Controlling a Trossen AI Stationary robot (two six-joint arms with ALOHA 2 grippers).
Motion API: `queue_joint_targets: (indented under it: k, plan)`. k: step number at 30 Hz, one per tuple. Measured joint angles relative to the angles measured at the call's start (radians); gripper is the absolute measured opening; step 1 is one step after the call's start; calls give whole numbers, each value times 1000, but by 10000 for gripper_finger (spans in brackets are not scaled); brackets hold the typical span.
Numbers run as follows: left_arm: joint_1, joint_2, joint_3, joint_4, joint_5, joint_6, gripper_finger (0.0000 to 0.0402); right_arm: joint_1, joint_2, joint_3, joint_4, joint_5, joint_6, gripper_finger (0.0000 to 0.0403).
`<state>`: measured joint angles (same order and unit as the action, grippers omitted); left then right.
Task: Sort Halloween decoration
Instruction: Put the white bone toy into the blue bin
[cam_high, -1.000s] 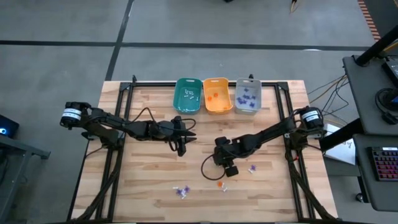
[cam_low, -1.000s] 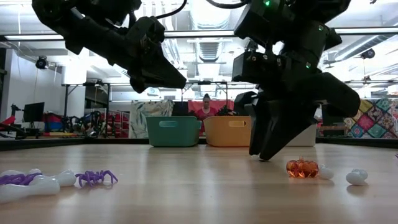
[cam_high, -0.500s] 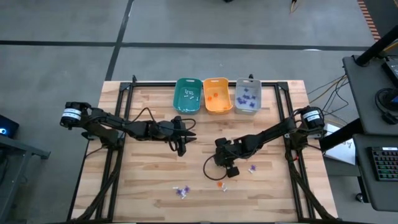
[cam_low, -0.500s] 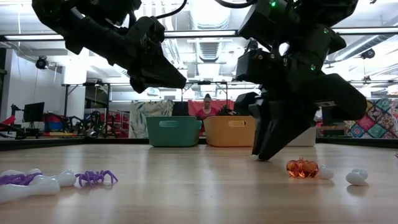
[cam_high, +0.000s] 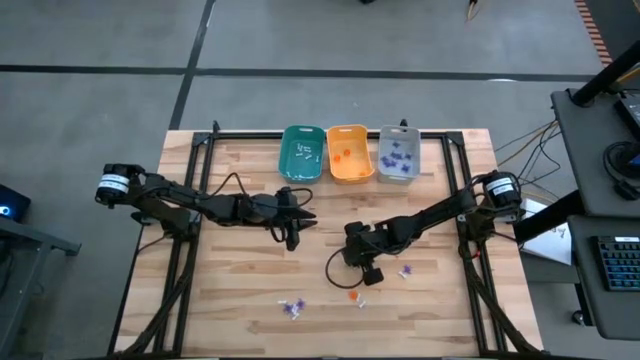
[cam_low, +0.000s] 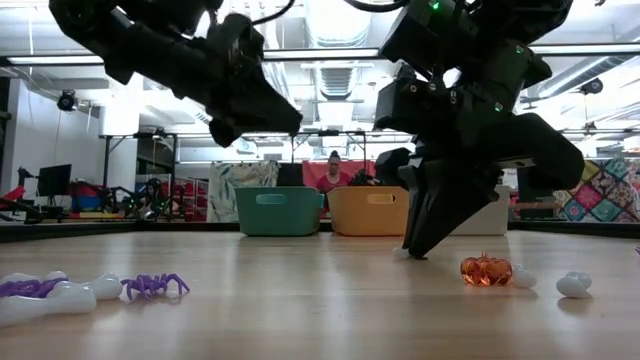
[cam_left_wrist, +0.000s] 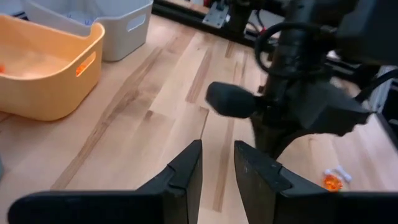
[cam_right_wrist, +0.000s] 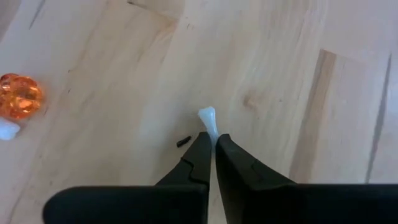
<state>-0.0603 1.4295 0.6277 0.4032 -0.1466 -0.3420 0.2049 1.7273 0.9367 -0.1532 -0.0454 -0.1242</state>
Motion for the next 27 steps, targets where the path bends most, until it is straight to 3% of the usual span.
queue_joint_targets:
  k: [6,13,19,27]
  plan:
    - [-20,-83,0,-6,-1,25,75,-29,-30,65,-73,15,12,9]
    - [-73,-262,-4,-29,0,123,75,-84,-35,208,-162,84,-17,9]
    - [-127,-418,-19,-64,-1,158,75,-179,-36,352,-220,109,-89,9]
    - [-183,-519,-63,-35,-2,177,75,-333,-13,553,-254,76,-171,9]
